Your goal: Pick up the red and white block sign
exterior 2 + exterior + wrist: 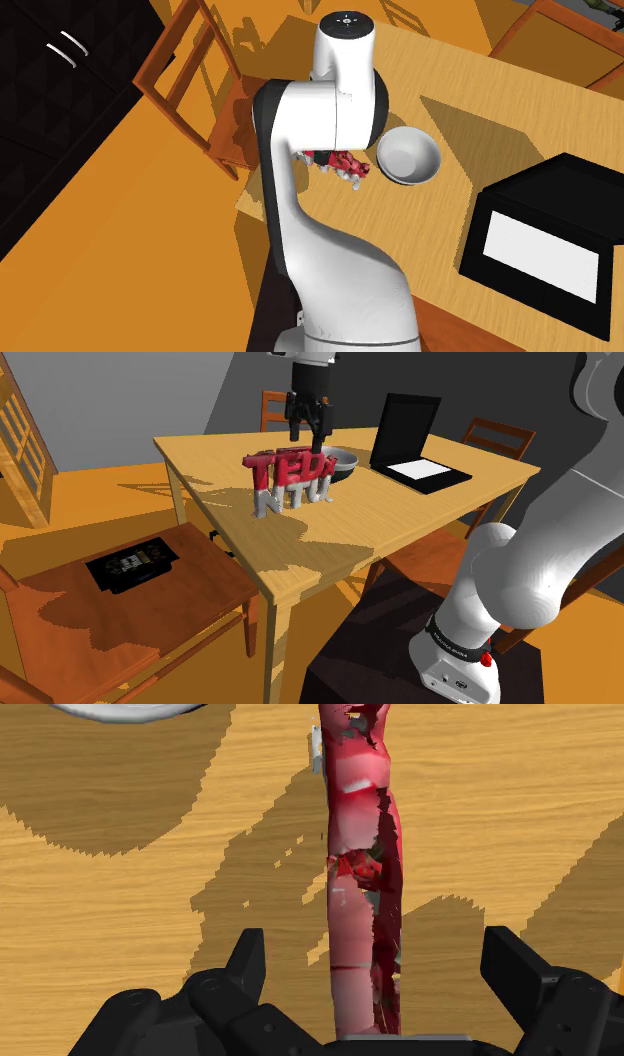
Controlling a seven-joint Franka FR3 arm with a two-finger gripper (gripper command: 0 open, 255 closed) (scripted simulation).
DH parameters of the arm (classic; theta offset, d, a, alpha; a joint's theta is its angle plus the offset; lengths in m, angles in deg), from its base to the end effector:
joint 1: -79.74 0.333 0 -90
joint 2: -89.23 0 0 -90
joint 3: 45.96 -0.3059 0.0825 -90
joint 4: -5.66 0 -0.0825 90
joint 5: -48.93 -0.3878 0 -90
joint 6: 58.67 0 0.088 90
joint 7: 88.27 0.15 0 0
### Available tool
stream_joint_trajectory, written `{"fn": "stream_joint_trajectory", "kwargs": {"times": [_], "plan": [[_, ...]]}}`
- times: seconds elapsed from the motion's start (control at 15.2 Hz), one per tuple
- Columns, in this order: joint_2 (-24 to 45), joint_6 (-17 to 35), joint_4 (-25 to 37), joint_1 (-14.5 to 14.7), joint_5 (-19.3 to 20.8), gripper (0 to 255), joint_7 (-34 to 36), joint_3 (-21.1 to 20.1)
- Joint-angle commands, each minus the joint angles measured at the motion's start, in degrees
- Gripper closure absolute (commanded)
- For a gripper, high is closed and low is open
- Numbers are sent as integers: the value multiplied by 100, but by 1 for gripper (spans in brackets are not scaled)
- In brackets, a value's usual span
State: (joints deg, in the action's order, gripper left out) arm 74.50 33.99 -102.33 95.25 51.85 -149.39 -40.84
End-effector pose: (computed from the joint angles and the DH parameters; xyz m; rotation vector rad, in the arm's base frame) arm 0.4747 0.0757 0.5587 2.5274 1.8308 -0.0349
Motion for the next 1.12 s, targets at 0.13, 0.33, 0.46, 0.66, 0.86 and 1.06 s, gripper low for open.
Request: {"fn": "stream_joint_trajectory", "kwargs": {"times": [0.13,0.33,0.46,0.66,0.86,1.06], "plan": [[15,269,-260,23,-7,0,-140,10],[-12,545,-563,20,-2,0,-131,14],[-12,545,-563,20,-2,0,-131,14],[-12,546,-564,22,-3,255,-129,12],[-8,543,-556,23,-4,255,-127,11],[-9,543,-558,22,-3,255,-129,12]]}}
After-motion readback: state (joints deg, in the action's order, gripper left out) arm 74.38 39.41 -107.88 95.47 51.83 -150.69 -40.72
